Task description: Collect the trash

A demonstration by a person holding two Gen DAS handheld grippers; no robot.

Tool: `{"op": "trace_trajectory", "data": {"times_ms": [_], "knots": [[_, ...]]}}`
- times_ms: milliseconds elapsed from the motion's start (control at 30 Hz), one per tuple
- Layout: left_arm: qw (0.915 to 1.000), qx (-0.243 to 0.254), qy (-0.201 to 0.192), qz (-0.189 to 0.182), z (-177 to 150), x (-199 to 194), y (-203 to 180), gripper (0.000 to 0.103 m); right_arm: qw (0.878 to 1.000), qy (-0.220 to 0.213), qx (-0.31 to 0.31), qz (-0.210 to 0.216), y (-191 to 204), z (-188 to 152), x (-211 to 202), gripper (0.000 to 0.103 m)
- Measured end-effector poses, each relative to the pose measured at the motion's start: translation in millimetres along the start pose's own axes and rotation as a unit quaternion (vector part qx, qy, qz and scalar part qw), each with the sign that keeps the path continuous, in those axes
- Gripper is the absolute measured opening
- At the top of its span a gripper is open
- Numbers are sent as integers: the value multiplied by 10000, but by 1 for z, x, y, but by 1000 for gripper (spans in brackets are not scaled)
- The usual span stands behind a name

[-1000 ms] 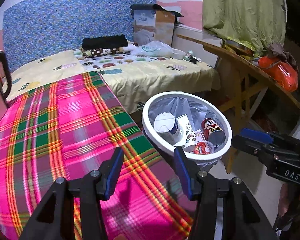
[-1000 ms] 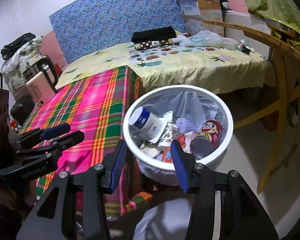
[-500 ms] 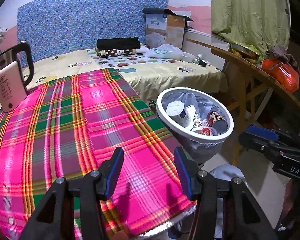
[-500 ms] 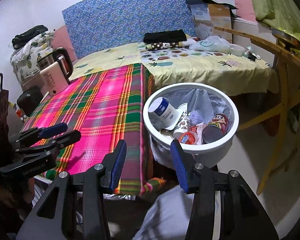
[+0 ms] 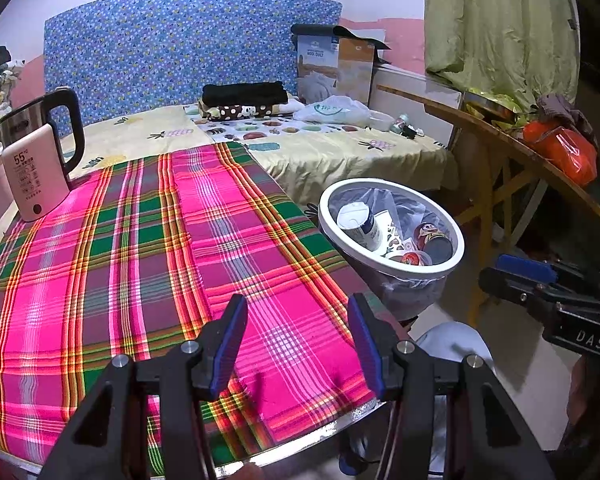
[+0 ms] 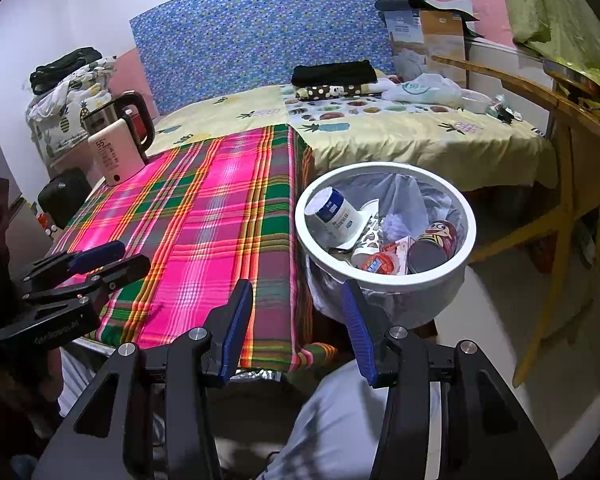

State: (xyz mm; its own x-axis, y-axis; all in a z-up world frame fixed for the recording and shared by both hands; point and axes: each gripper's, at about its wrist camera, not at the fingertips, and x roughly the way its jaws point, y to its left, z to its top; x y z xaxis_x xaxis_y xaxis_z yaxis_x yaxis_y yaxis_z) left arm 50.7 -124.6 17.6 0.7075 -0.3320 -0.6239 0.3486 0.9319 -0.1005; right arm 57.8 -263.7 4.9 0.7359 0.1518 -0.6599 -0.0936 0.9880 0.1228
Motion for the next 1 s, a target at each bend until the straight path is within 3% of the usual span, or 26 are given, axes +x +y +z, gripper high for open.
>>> {"op": "trace_trajectory", "data": {"times_ms": [1000], "knots": [[10000, -28, 45, 51, -5, -4, 2, 54, 10000, 22, -26, 1, 6, 0, 0, 47]]}}
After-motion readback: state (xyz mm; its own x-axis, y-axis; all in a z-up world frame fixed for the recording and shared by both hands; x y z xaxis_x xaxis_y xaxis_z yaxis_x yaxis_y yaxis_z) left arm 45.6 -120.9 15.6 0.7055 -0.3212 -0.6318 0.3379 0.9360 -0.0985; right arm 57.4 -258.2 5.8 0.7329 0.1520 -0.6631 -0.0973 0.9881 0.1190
